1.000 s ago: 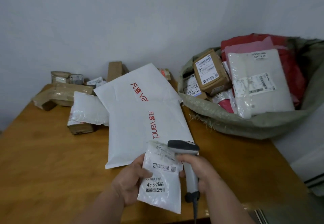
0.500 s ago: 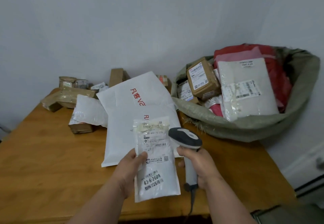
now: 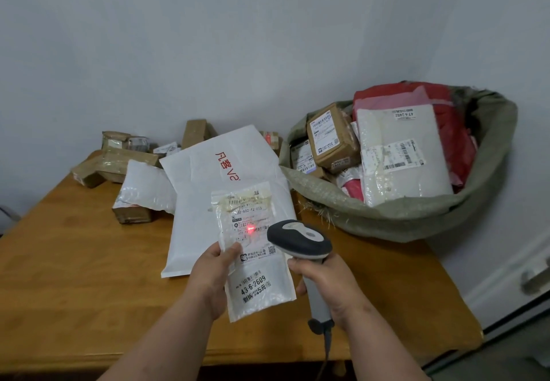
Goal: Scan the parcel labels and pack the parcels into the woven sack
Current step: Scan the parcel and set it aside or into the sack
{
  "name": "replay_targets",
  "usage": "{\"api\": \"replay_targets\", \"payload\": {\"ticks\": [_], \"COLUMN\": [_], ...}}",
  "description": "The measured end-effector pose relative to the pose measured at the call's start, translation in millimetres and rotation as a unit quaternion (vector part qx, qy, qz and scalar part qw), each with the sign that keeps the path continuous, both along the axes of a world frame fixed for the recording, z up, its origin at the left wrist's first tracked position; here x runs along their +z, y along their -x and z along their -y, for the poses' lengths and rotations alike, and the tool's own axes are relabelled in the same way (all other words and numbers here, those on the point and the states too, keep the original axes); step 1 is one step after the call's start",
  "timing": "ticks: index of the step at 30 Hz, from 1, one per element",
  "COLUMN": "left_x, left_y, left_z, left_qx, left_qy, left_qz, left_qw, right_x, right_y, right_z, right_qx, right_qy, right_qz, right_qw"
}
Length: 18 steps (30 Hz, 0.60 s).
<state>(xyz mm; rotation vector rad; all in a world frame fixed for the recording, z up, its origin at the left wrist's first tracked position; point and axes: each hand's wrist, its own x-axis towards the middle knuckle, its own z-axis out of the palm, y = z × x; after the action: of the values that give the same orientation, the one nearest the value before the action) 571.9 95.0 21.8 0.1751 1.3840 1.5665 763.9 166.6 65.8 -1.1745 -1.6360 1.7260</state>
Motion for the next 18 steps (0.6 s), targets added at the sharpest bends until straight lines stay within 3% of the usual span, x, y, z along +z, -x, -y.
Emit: {"api": "replay_targets", "payload": {"ticks": [18], "left_x": [5.0], "left_y": [-9.6], "left_z": [-3.2], "left_qx": [0.015], "left_qy": [-0.005], "left_qz": [-0.002], "left_qw": [1.0], "right_x": [0.8], "right_y": [-9.2], "right_z": [-4.7], "right_qx": [0.006], "right_qy": [-0.003], "right_qz": [0.003], "right_qw": [1.0]}}
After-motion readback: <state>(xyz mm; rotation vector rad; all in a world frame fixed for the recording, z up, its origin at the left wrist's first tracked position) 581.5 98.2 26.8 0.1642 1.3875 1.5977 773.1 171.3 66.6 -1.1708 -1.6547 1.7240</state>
